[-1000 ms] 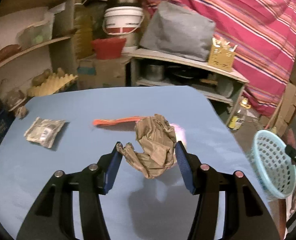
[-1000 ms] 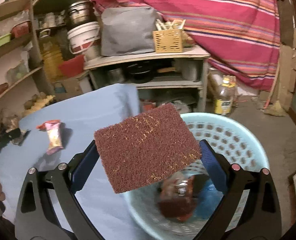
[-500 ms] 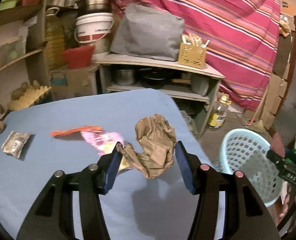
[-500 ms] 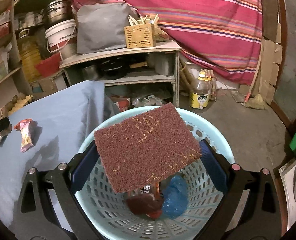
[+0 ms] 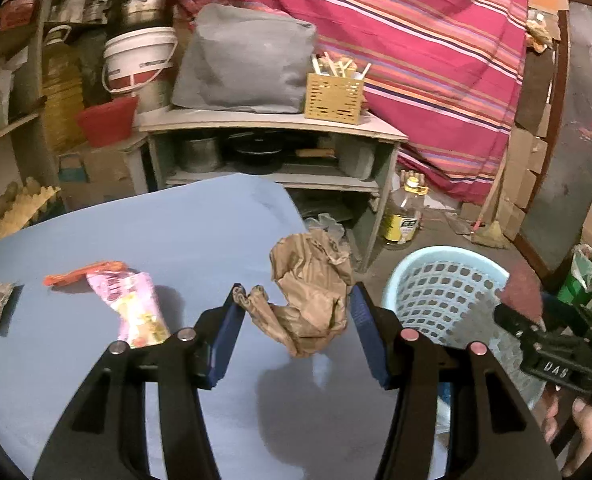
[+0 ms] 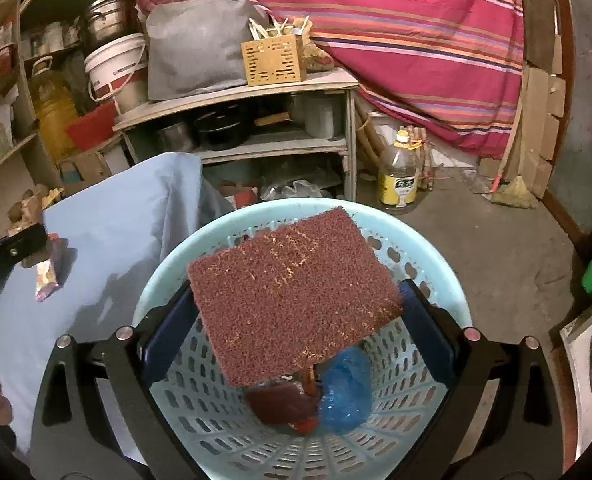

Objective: Collect trash
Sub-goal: 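Open the right tool over the basket while the left tool drops the paper bag in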

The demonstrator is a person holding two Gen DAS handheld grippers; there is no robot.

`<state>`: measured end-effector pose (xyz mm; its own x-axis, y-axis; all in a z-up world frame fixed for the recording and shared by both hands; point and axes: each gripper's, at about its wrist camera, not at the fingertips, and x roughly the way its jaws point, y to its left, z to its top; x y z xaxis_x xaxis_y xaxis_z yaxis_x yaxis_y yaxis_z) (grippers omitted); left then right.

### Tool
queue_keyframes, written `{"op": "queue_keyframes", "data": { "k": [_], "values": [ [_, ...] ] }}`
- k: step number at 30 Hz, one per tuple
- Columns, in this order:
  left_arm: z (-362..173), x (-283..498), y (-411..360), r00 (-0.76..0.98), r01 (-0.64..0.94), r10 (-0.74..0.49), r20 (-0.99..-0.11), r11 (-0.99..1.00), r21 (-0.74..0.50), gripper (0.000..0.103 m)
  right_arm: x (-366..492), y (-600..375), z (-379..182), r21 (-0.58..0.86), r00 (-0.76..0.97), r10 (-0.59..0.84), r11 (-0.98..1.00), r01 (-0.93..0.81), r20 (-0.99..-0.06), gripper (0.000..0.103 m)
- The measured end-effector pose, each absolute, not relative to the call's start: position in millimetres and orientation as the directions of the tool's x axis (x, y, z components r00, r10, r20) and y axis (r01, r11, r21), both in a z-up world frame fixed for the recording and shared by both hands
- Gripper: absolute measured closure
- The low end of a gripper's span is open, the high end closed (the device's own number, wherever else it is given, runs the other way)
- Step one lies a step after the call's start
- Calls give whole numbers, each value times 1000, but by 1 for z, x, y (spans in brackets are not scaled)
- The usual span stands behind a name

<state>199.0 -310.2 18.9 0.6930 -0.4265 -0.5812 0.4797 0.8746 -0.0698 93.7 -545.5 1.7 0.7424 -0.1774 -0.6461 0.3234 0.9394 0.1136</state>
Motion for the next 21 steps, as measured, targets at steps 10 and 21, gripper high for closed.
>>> {"op": "queue_keyframes", "data": {
  "k": [10,21],
  "values": [
    [10,191,-349,649,549,-486,-585,832,-82,49,79,-567,7,140,740,-200,918,370,-642,4],
    [-2,187,-406,543,637,-568,-618,758,-137,49,38,-607,21,191,743,-330,833,519,-582,4]
  ]
}}
